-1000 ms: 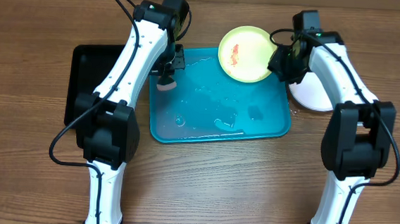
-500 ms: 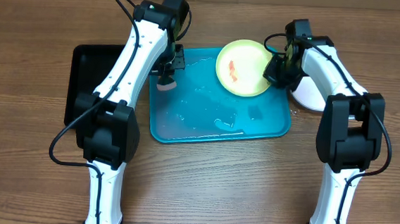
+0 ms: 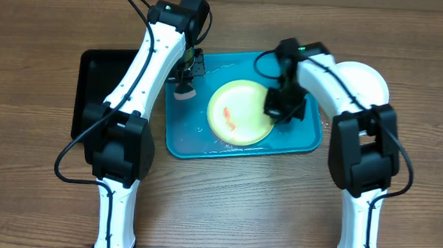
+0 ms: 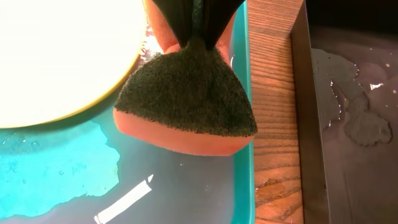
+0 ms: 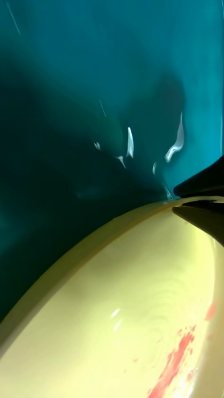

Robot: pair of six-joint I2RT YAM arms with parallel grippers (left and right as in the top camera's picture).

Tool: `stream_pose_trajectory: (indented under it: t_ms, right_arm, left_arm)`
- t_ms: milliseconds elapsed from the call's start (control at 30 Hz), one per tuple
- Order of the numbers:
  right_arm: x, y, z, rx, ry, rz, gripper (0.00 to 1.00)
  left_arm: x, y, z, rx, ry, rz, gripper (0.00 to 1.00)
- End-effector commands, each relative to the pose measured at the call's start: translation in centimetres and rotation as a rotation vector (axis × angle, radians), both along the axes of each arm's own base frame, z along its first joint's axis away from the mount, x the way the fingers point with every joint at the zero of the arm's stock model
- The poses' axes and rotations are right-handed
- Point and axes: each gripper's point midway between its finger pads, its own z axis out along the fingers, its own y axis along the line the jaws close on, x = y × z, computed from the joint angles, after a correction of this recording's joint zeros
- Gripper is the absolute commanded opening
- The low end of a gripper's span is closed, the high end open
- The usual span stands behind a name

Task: Clean dirty plates on tray and stack at the side
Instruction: 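Grasp the yellow plate rim with right gripper and pull it left, then scrub the yellow plate with the sponge in the left gripper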

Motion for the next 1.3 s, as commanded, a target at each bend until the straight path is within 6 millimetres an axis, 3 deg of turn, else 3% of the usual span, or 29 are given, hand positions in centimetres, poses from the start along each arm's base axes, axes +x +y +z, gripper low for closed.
stream_pose_trajectory:
  t_ms: [0,133,267,433,533,633,800,867,1133,1267]
  right_arm:
    - [-0.4,1.3,1.3,0.055,-0.025,0.080,0.12]
    - [0.2,1.3,1.2,0.074,-0.065,0.147,0.26]
    - [2.1,0.6,1.0,0.095,-0.161,0.288,0.40]
    - [4.1,0.8,1.0,0.127,-0.271,0.434,0.41]
    - [4.3,1.3,1.0,0.143,-0.287,0.437,0.33]
    - [4.4,2.0,1.2,0.176,-0.292,0.428,0.18]
    - [4.0,2.2,0.1,0.191,-0.276,0.370,0.11]
    - [3.8,2.1,-0.6,0.186,-0.265,0.327,0.04]
    - [3.3,2.7,-1.5,0.156,-0.199,0.053,0.04]
    - [3.1,3.4,-1.5,0.147,-0.184,0.000,0.04]
  left_arm:
    - [0.2,-0.3,0.1,-0.010,-0.005,-0.014,0.04]
    - [0.2,-0.4,0.1,-0.010,-0.005,-0.014,0.04]
    - [0.2,-0.5,0.1,-0.017,-0.003,-0.015,0.04]
    - [0.2,-0.5,0.1,-0.017,-0.003,-0.015,0.04]
    - [0.1,-0.6,0.0,-0.025,0.002,-0.015,0.04]
    - [0.0,-0.6,-0.3,-0.025,0.008,-0.016,0.04]
    - [-0.2,-0.6,-0.5,-0.024,0.016,-0.016,0.04]
    - [-0.2,-0.7,-0.5,-0.031,0.017,-0.016,0.04]
    - [0.2,-2.2,-0.7,-0.057,-0.006,-0.040,0.04]
    - [0.4,-3.7,-1.6,-0.062,-0.025,-0.070,0.04]
